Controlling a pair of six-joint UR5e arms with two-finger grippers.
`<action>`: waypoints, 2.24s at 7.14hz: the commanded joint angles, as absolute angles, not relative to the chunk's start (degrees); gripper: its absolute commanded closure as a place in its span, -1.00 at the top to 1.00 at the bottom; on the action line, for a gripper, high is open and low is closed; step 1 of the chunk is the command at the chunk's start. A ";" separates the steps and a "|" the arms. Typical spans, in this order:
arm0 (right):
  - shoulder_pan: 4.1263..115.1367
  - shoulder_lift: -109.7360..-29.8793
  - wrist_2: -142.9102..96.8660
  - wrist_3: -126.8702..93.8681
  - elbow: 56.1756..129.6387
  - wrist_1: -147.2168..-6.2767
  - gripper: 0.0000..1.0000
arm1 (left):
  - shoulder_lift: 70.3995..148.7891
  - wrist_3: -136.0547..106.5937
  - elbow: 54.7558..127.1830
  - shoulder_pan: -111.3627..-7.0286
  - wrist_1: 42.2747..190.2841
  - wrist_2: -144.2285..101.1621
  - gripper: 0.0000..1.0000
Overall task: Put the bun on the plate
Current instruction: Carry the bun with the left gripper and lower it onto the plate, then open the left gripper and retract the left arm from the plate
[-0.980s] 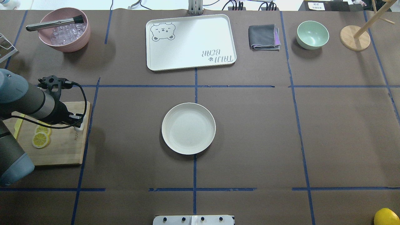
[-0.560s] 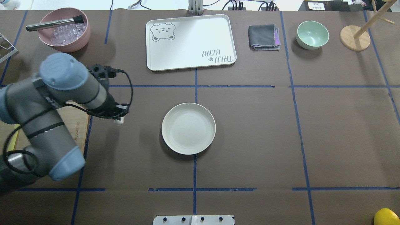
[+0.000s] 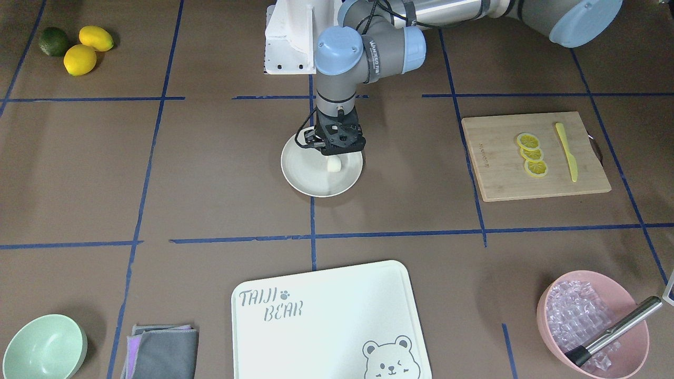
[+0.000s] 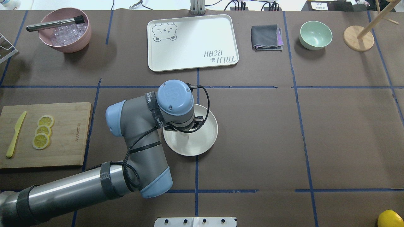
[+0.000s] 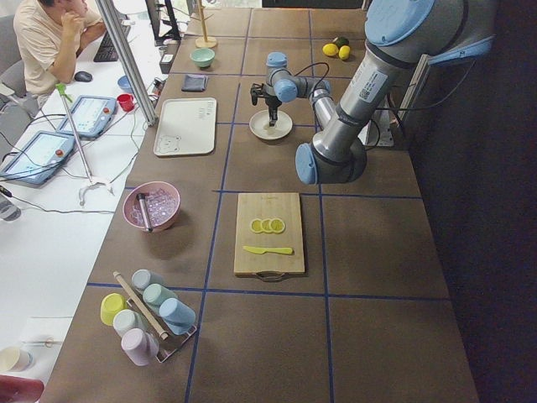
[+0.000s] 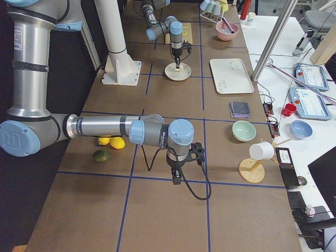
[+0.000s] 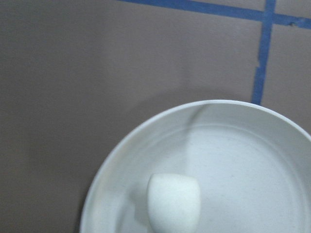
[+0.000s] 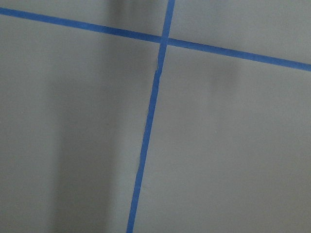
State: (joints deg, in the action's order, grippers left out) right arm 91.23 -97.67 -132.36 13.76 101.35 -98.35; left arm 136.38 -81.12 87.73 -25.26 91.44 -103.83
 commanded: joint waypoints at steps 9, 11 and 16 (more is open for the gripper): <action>91.23 -97.82 -132.45 13.36 101.51 -98.35 0.99 | 123.55 -61.78 100.58 -36.96 88.95 -117.47 1.00; 91.23 -97.74 -132.45 13.45 101.25 -98.35 0.99 | 116.57 -41.94 102.21 -48.02 86.51 -123.10 1.00; 91.23 -97.82 -132.36 13.45 101.16 -98.35 0.99 | 97.86 11.52 95.22 -83.09 80.24 -135.50 1.00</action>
State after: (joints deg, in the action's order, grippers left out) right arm 91.23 -97.78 -132.39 13.41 101.19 -98.35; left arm 102.17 0.75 99.06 -75.22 79.99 -132.13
